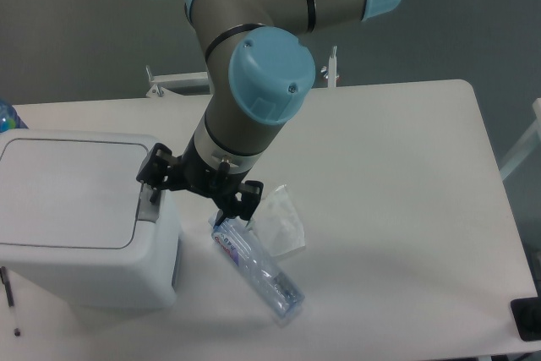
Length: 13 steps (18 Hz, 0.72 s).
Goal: Open the trash can
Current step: 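Push the grey handle down with the gripper to pop the lid open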
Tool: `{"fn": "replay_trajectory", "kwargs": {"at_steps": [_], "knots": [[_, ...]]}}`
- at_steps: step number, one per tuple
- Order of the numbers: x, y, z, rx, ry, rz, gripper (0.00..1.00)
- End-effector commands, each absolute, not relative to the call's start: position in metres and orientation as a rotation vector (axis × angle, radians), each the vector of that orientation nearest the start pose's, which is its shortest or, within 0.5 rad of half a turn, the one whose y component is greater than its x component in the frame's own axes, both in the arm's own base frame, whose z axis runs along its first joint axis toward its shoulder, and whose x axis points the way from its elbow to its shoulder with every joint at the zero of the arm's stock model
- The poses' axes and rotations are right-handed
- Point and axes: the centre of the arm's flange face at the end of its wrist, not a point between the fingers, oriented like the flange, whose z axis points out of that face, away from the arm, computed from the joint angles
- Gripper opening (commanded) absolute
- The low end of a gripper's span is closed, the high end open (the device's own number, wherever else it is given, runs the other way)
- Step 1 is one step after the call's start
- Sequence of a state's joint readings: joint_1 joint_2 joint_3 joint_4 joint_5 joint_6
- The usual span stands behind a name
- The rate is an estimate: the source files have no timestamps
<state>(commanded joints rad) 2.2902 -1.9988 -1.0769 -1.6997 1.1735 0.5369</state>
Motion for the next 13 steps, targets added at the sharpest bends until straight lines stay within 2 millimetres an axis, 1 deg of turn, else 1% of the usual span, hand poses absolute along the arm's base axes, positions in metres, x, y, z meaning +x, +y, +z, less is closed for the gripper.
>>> {"fn": "replay_trajectory", "kwargs": {"at_steps": [6, 13], "knots": [[-0.306, 0.611, 0.476, -2.899, -0.282, -0.530, 1.00], [-0.304, 0.608, 0.488, -2.882, -0.270, -0.513, 1.00]]}}
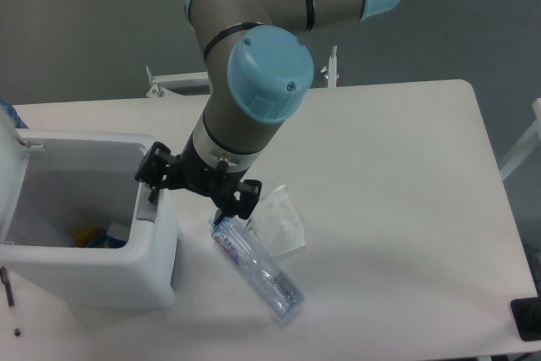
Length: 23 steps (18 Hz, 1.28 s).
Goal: Open the trash can
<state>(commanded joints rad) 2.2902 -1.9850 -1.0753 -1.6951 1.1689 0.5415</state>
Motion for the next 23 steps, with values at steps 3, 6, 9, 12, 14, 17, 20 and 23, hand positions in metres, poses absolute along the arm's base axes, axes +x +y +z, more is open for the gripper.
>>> {"fn": "replay_trajectory", "kwargs": {"at_steps": [3, 6, 9, 12, 14, 17, 20, 23], "knots": [[-0.313, 0.608, 0.493, -2.849, -0.268, -0.467, 1.00], [-0.336, 0.597, 0.500, -2.815, -0.292, -0.416, 1.00], [-0.361, 0.587, 0.503, -2.782, -0.304, -0.355, 1.00], [-0.410, 0.565, 0.479, -2.819, -0.345, -0.241, 1.00], [-0.449, 0.533, 0.462, -2.916, -0.349, -0.103, 1.00], [-0.509, 0.489, 0.434, -2.983, -0.152, -0.059, 1.00], [-0.536, 0.468, 0.416, -3.030, 0.028, -0.037, 1.00], [-0.562, 0.443, 0.403, -3.061, 0.179, -0.030, 1.00]]}}
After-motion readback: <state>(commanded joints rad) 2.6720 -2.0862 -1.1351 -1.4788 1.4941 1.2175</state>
